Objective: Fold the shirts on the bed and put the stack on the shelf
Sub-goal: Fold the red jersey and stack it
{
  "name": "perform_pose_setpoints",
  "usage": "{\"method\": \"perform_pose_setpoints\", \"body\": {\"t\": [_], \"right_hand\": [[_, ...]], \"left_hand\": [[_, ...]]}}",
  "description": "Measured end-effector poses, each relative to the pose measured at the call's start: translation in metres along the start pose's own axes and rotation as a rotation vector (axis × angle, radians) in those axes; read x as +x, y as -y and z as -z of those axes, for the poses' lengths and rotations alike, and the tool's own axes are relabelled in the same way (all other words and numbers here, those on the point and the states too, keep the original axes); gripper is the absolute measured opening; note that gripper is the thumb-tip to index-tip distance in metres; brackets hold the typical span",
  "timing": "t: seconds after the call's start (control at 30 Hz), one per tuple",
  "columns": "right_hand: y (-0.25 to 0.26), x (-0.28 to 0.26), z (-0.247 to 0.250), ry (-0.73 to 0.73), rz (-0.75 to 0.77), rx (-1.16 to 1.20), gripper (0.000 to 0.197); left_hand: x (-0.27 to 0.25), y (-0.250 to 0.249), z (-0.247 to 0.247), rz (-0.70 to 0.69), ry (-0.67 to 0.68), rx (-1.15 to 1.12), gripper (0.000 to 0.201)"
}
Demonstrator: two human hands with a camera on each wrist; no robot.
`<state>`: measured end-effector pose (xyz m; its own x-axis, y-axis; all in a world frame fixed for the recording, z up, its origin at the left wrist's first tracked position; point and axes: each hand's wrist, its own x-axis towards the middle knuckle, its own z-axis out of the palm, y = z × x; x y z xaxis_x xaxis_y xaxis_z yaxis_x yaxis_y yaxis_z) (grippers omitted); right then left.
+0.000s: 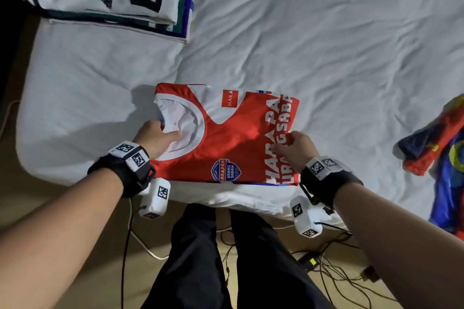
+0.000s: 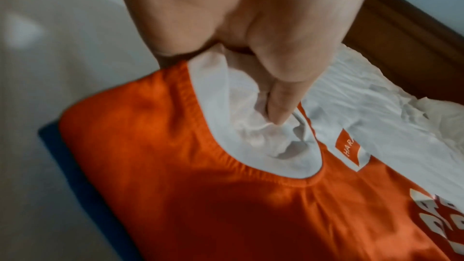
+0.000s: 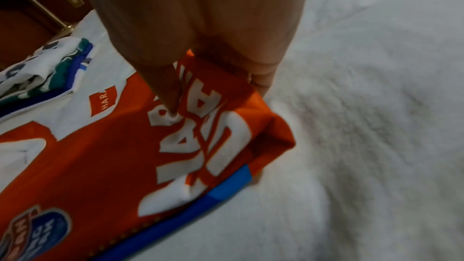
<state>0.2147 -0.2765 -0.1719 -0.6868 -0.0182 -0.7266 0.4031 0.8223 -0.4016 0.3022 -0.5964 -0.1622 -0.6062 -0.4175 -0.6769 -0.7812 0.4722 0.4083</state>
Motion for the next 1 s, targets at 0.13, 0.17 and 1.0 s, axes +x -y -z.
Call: {"method": "perform_pose_setpoints", "body": {"t": [0.13, 0.17, 1.0], "right_hand": [[0.008, -0.008, 0.002, -0.044, 0.108, -0.023, 0.027], [0.011, -0.011, 0.004, -0.061, 0.15, -0.022, 0.024], [0.411, 0.013, -0.047, -0.31, 0.478, 0.188, 0.023]], "left_hand": [[-0.01, -0.008, 0.004, -0.107, -0.048, -0.103, 0.014], [-0.013, -0.009, 0.007, -0.138, -0.057, -0.121, 0.016], [0.144, -0.029, 0.363, -0.389, -0.357, -0.219, 0.043]]}}
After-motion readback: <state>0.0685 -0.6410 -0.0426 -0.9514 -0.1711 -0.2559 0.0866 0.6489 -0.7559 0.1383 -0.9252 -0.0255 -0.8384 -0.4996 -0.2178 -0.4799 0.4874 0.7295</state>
